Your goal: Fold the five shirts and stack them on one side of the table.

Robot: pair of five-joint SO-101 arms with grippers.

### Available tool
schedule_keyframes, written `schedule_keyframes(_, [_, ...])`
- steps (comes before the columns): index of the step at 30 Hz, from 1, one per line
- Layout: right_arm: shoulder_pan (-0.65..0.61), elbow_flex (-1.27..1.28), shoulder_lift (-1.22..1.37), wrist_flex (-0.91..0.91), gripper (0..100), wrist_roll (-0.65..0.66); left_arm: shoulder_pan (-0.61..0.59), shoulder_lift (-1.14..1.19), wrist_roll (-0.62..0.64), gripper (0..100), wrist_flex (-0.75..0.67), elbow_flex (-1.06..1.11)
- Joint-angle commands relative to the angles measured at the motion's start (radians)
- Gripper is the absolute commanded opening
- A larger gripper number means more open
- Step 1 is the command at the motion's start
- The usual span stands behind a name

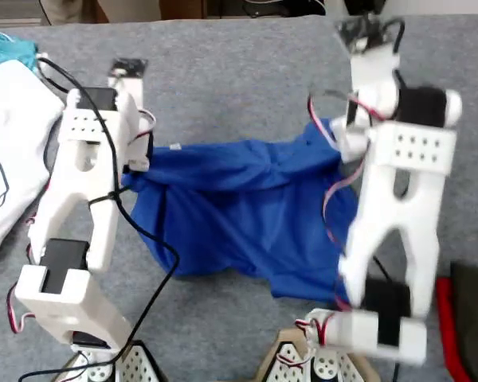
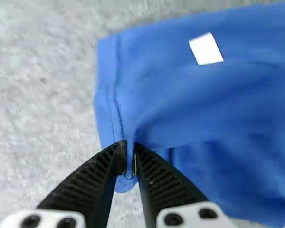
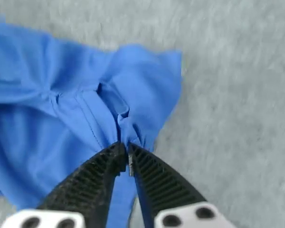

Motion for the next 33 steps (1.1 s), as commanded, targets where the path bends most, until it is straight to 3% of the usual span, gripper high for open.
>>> schedule_keyframes(1, [0.039, 0.305, -0.22, -0.083, 0.5, 0.032, 0.034, -0.065, -0.018, 2, 0.009, 0.083])
schedule_keyframes(11, [0.054, 0.76, -0.593, -0.087, 0.5, 0.092, 0.058, -0.41, -0.044, 2, -0.025, 0.387])
schedule_keyframes(18, [0.275, 0.863, -0.693, -0.072, 0.5, 0.224, 0.063, -0.618, -0.075, 2, -0.041, 0.6])
schedule_keyframes(23, [0.383, 0.92, -0.696, -0.078, 0.5, 0.308, 0.057, -0.654, -0.075, 2, -0.041, 0.631])
schedule_keyframes(33, [0.43, 0.934, -0.697, -0.058, 0.7, 0.33, 0.058, -0.654, -0.097, 2, -0.041, 0.638])
